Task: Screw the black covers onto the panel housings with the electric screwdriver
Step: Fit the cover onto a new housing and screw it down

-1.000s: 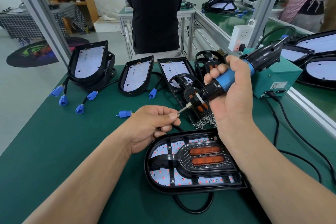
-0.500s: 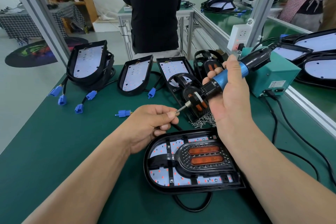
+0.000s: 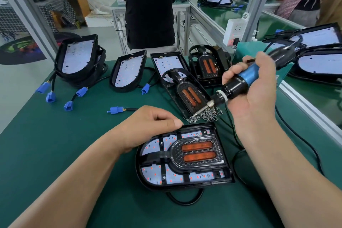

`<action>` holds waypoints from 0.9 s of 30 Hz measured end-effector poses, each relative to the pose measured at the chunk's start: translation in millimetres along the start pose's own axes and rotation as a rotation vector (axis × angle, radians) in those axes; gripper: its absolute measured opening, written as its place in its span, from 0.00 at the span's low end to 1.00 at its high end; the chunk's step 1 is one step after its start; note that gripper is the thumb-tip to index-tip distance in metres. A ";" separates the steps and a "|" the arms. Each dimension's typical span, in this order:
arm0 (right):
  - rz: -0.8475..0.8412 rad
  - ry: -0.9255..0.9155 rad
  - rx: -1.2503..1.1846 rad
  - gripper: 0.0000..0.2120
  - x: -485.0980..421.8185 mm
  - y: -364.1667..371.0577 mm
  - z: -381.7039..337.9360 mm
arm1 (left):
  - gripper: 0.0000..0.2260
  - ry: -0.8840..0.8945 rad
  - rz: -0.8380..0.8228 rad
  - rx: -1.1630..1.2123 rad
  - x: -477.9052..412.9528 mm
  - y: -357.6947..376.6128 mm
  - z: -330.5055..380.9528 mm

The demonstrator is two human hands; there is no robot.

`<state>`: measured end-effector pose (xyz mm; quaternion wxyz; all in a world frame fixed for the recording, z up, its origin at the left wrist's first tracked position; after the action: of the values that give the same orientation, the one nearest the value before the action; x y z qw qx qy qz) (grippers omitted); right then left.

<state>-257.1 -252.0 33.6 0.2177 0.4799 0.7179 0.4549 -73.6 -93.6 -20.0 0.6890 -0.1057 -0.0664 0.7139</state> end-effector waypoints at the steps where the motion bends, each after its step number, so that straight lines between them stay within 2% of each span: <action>1: -0.022 -0.001 0.005 0.09 4.5 0.1 -5.0 | 0.15 0.007 -0.011 -0.034 0.6 0.3 2.2; 3: -0.066 0.005 0.028 0.09 14.6 0.2 -13.0 | 0.16 0.020 -0.029 -0.091 1.0 0.7 5.0; 6: -0.127 0.018 0.070 0.10 32.9 -1.7 -20.5 | 0.12 0.040 -0.038 -0.119 0.2 2.0 6.5; 17: -0.324 0.032 0.255 0.13 75.8 -4.0 -22.3 | 0.13 0.081 0.005 -0.149 -1.2 1.1 5.5; 22: -0.345 0.045 0.299 0.12 77.9 -0.7 -14.4 | 0.14 0.084 0.005 -0.146 -1.3 1.2 5.0; 25: -0.381 0.055 0.325 0.07 79.0 1.4 -11.5 | 0.14 0.083 0.003 -0.141 -0.8 1.6 5.2; 27: -0.417 0.058 0.347 0.13 80.4 3.8 -9.6 | 0.14 0.087 0.000 -0.148 -0.3 2.0 5.9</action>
<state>-298.2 -184.5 51.5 0.2004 0.3387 0.8744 0.2840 -77.1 -93.6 -14.7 0.6816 -0.1876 -0.0890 0.7016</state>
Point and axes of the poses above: each hand's wrist, its own x-axis away from the middle knuckle, its own y-axis out of the palm, z = x × y, the point moved 7 cm from there along -x, towards the middle knuckle, and after that the axes turned 14 degrees about y, right-handed, at the moved point
